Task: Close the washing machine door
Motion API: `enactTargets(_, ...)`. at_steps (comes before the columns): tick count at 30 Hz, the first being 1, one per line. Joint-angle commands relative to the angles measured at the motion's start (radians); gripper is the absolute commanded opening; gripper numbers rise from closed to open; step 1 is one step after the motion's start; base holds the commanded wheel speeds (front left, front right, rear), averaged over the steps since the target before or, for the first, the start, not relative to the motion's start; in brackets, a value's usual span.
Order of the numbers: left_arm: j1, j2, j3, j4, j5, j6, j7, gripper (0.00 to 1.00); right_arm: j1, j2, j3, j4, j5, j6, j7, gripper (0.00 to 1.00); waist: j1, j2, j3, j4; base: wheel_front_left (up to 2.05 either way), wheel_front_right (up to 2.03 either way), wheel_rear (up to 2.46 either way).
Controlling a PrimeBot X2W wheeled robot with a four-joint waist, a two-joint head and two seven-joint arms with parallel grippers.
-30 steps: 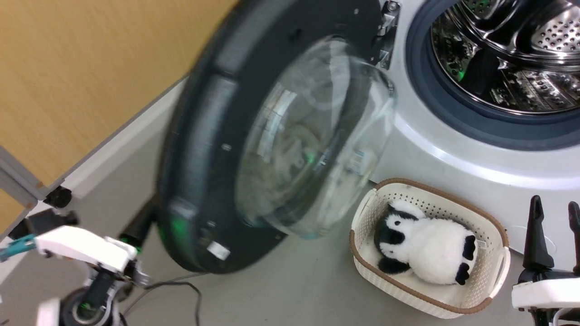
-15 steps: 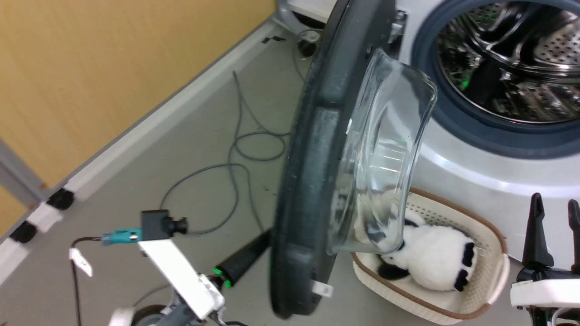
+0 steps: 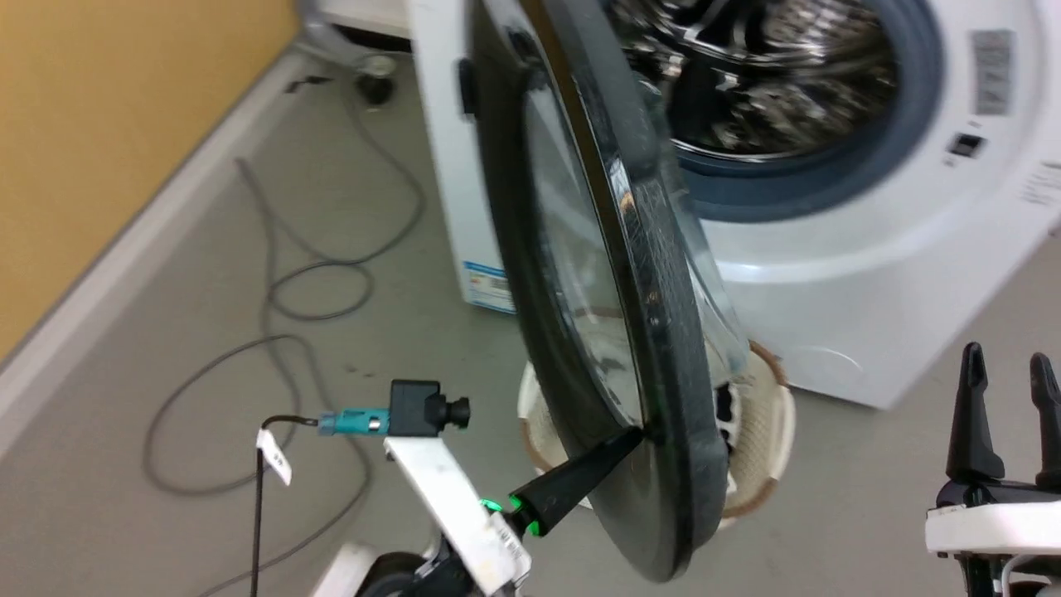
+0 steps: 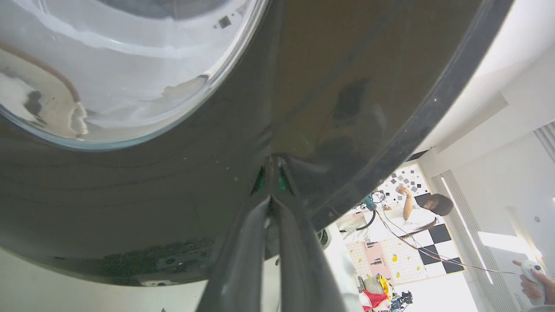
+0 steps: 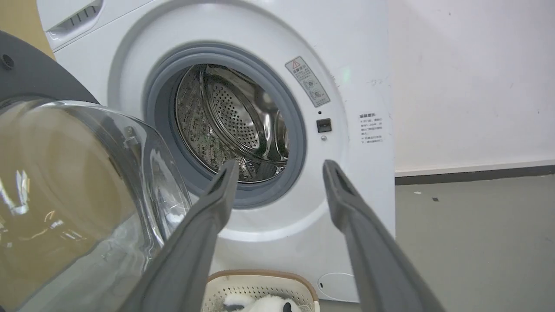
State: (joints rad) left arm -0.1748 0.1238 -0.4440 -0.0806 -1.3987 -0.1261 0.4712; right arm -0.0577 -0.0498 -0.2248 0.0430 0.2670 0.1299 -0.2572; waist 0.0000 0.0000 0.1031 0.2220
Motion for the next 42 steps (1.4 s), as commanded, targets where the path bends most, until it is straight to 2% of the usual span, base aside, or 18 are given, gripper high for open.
enactTargets(1,-0.027,-0.005,-0.011,0.017,-0.012,-0.005,-0.021,0.00,-0.023,0.000,0.005,-0.006,0.005,0.001,-0.005,1.00,0.0000,0.0000,0.024,-0.076,0.00,0.00,0.00)
enactTargets(5,-0.070,-0.020,-0.049,0.097,-0.041,-0.005,-0.077,0.00,-0.033,0.000,0.014,-0.004,0.009,0.001,-0.005,1.00,0.0000,0.0000,0.033,-0.127,0.00,0.00,0.00)
enactTargets(6,-0.094,-0.029,-0.079,0.157,-0.050,-0.005,-0.120,0.00,-0.034,0.000,0.022,-0.001,0.012,0.001,-0.005,1.00,0.0000,0.0000,0.034,-0.152,0.00,0.00,0.00)
enactTargets(11,-0.117,-0.031,-0.111,0.201,-0.059,-0.005,-0.172,0.00,-0.031,0.000,0.027,0.001,0.013,0.001,-0.005,1.00,0.0000,0.0000,0.031,-0.166,0.00,0.00,0.00)
enactTargets(14,-0.129,-0.005,-0.129,0.177,-0.041,-0.005,-0.226,0.00,-0.028,0.000,0.046,-0.012,0.016,0.001,-0.005,1.00,0.0000,0.0000,0.023,-0.166,0.00,0.00,0.00)
enactTargets(18,-0.133,0.057,-0.126,0.134,0.043,-0.005,-0.399,0.00,-0.021,0.000,0.062,-0.044,0.017,0.001,-0.005,1.00,0.0000,0.0000,0.005,-0.157,0.00,0.00,0.00)
enactTargets(23,-0.148,0.146,-0.101,0.230,0.247,-0.003,-0.678,0.00,-0.024,0.000,0.050,-0.080,0.007,0.001,-0.005,1.00,0.0000,0.0000,-0.024,-0.136,0.00,0.00,0.00)
enactTargets(25,-0.159,0.166,-0.058,0.286,0.373,0.048,-0.722,0.00,-0.028,0.000,0.048,-0.094,-0.003,0.001,-0.005,1.00,0.0000,0.0000,-0.035,-0.126,0.00,0.00,0.00)
enactTargets(29,-0.154,0.162,0.091,0.261,0.678,0.212,-0.732,0.00,-0.045,0.000,0.051,-0.130,-0.019,0.001,-0.005,1.00,0.0000,0.0000,-0.048,-0.112,0.00,0.00,0.00)
enactTargets(30,-0.139,0.156,0.127,0.241,0.747,0.242,-0.732,0.24,-0.051,0.000,0.053,-0.139,-0.022,0.001,-0.005,1.00,0.0000,0.0000,-0.051,-0.110,0.00,0.00,0.00)
enactTargets(31,-0.122,0.150,0.161,0.220,0.813,0.273,-0.732,1.00,-0.057,0.000,0.054,-0.150,-0.023,0.001,-0.005,1.00,0.0000,0.0000,-0.053,-0.108,0.00,0.00,0.00)
enactTargets(35,-0.041,0.146,0.231,0.159,1.042,0.364,-0.733,1.00,-0.078,0.000,0.070,-0.200,-0.023,0.001,-0.005,1.00,0.0000,0.0000,-0.064,-0.096,0.00,0.00,0.00)
enactTargets(36,-0.021,0.144,0.240,0.151,1.082,0.379,-0.733,1.00,-0.084,0.000,0.074,-0.216,-0.012,0.001,-0.005,0.75,0.0000,0.0000,-0.066,-0.093,0.00,0.00,0.00)
enactTargets(38,0.020,0.133,0.256,0.135,1.136,0.402,-0.733,1.00,-0.096,0.000,0.085,-0.250,0.010,0.001,-0.005,0.00,0.0000,0.0000,-0.071,-0.087,0.00,0.00,0.00)
enactTargets(42,0.082,0.109,0.283,0.110,1.189,0.404,-0.733,1.00,-0.119,0.000,0.131,-0.329,0.045,0.001,-0.005,0.00,0.0000,0.0000,-0.075,-0.072,0.00,0.00,0.00)
